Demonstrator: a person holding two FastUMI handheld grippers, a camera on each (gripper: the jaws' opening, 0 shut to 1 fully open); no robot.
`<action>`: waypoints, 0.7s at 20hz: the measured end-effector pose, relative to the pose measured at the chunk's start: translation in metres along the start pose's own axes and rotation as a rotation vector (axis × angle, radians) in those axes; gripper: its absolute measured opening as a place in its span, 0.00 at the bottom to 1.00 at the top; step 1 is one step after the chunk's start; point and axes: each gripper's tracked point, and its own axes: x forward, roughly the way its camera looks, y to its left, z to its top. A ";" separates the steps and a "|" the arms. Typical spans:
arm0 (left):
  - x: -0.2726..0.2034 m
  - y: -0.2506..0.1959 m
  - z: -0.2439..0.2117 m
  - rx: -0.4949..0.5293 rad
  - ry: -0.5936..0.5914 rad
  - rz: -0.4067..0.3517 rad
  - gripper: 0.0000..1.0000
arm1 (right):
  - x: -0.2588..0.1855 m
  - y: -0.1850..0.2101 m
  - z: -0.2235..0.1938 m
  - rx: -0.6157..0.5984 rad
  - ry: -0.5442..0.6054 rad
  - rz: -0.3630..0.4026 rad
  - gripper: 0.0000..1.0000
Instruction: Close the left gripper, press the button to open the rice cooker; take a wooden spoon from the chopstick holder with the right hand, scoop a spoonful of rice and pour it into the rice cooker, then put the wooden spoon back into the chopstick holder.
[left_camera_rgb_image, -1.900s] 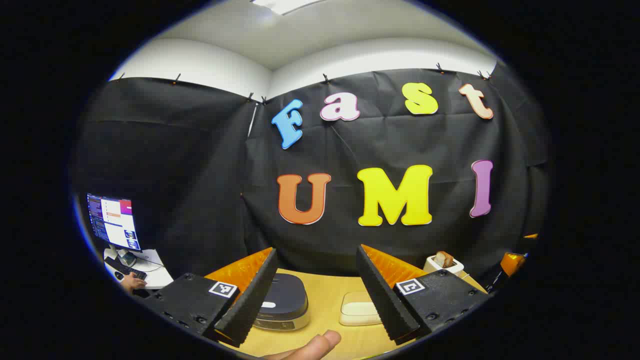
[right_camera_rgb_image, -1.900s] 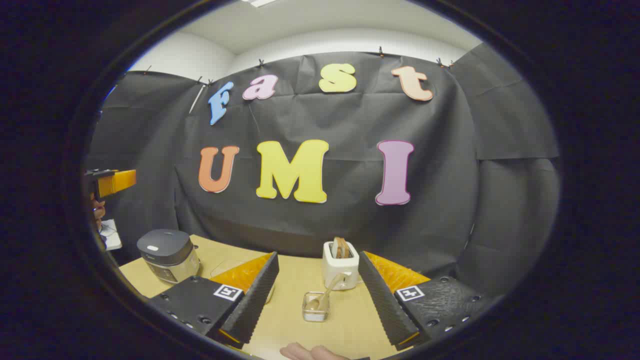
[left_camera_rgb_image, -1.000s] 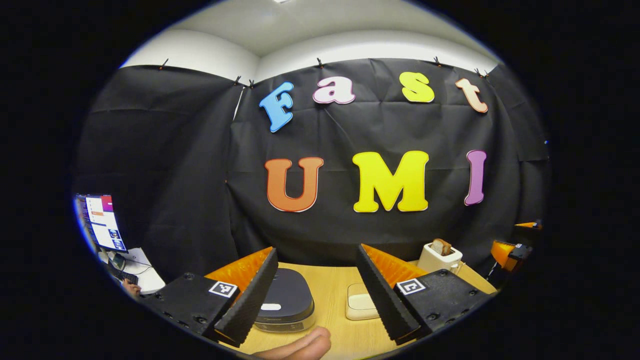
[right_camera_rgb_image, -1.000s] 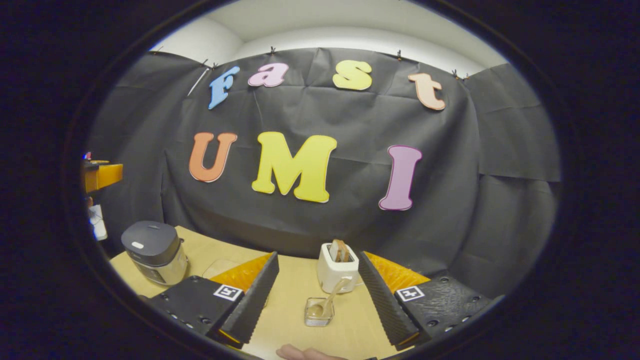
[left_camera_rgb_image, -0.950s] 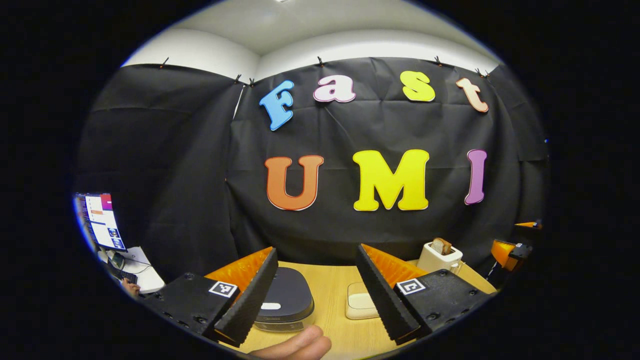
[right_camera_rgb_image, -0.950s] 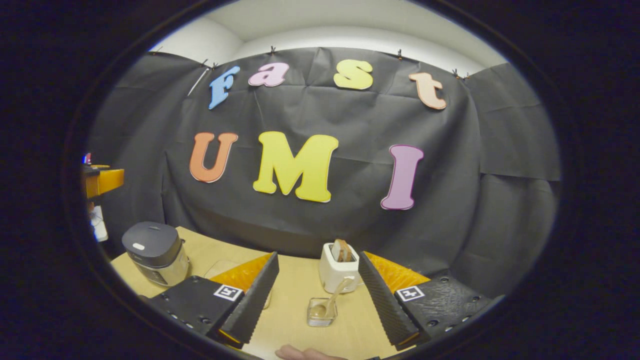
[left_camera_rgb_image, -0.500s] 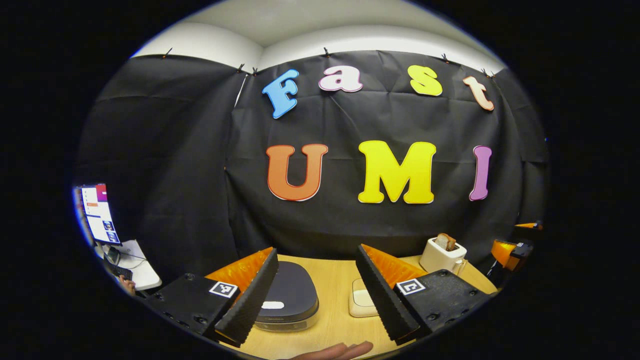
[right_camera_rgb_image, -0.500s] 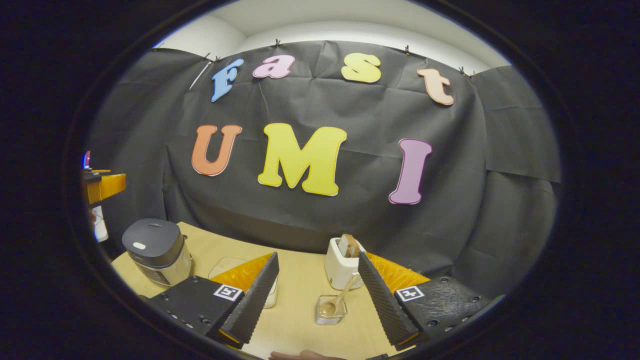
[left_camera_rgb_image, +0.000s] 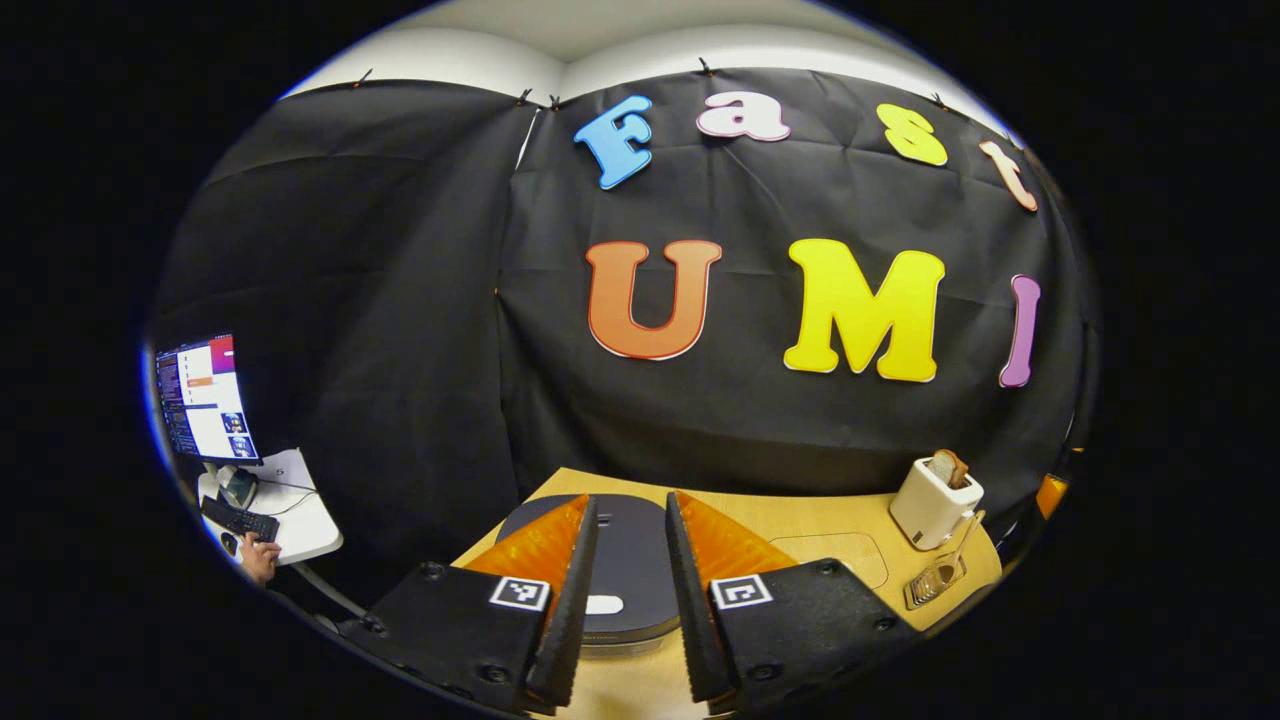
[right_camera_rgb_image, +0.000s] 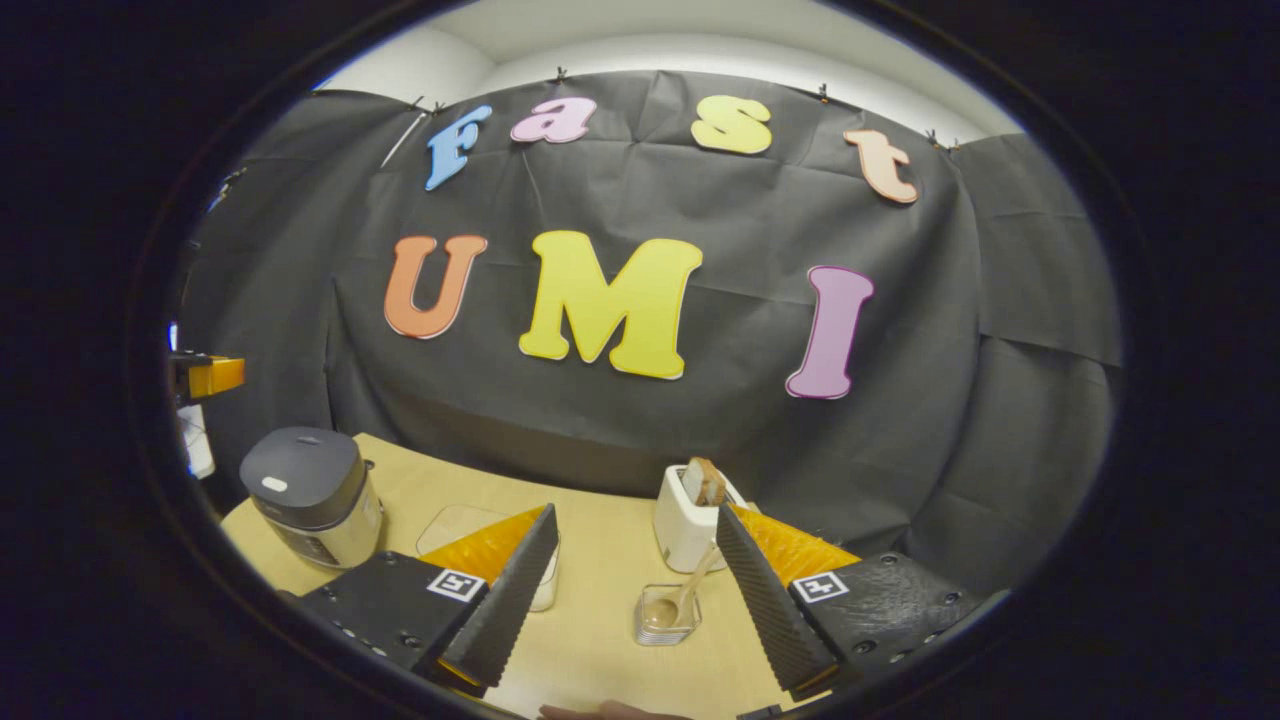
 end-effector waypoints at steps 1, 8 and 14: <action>0.004 0.005 -0.007 0.001 0.025 0.014 0.39 | 0.001 0.000 -0.002 0.002 0.006 0.002 0.95; 0.025 0.025 -0.063 -0.068 0.216 0.005 0.04 | 0.003 0.006 -0.022 0.003 0.059 0.008 0.95; 0.038 0.027 -0.113 -0.147 0.387 -0.027 0.03 | 0.002 -0.002 -0.041 -0.009 0.082 -0.021 0.95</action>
